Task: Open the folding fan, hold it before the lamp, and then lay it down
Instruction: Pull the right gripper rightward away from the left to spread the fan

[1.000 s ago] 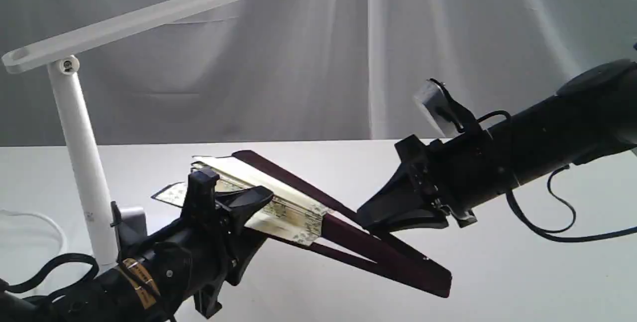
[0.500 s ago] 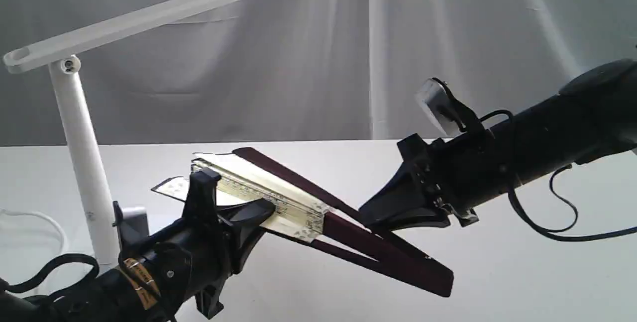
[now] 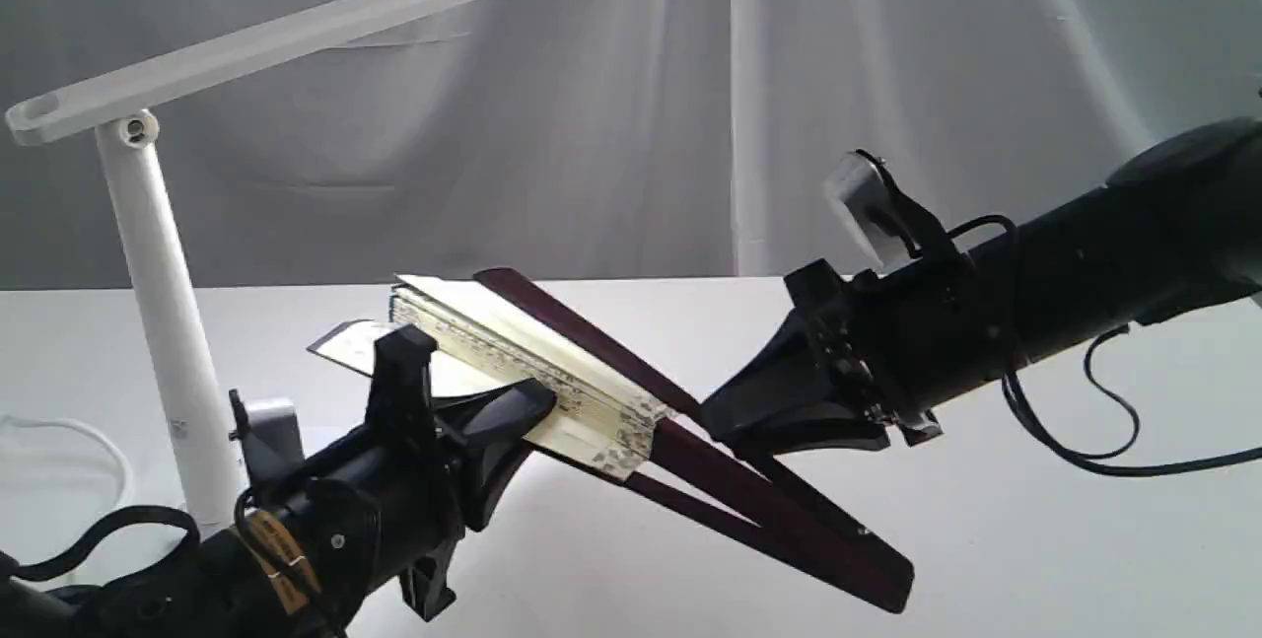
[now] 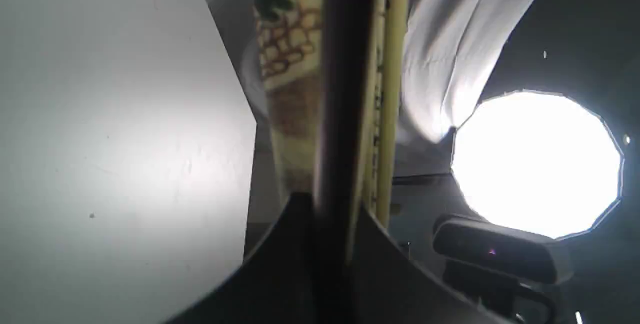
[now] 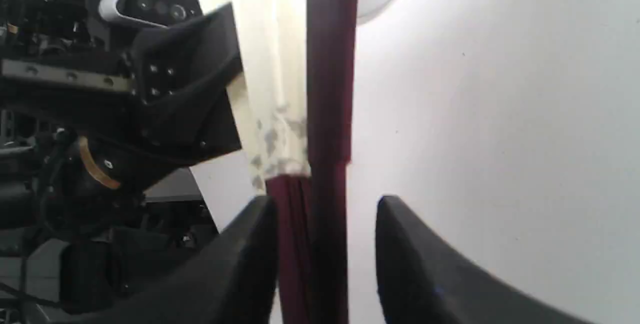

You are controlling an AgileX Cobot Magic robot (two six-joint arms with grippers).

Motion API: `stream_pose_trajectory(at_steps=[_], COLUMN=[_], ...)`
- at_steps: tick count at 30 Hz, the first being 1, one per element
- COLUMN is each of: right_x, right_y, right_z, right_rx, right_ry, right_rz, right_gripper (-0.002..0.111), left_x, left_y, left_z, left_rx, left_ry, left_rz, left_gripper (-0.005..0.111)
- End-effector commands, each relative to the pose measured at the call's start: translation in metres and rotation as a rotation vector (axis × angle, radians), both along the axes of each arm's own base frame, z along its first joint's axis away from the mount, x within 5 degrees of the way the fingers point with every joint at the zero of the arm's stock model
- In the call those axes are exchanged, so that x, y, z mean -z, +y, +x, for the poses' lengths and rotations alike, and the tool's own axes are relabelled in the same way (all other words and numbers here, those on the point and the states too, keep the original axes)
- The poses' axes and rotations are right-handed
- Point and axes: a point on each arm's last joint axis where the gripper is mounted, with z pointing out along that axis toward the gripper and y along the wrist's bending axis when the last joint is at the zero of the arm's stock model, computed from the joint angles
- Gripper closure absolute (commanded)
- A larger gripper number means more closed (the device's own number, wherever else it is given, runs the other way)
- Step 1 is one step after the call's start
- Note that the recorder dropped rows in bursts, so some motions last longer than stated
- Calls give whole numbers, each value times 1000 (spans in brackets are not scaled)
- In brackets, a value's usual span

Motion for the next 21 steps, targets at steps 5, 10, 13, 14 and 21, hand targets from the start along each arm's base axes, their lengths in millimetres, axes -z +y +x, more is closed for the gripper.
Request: stream_pose_trajectory(at_steps=[5,10,13,14,21], right_x=[-6,-11,-5,-1,35], right_y=[2,4,7,7,12], right_z=[0,9,18,20,34], right_rx=[10,117,184,197,225], right_ry=[-13,-18,28,45,126], right_rz=[39,110,186,198,342], right_gripper=[53,52,52,52,54], left_x=[-8,-9,-4,-4,-4], left_y=[-6,-7,-9,-9,-12], left_z=[-4,-5,-7,-7,-10], left_rx=[72,85,114,119,165], left_ry=[-73,-78,-66,-66,-71], left_rz=[-49,-49,-41,-39,-26], left_gripper=[107,107,107,107,107])
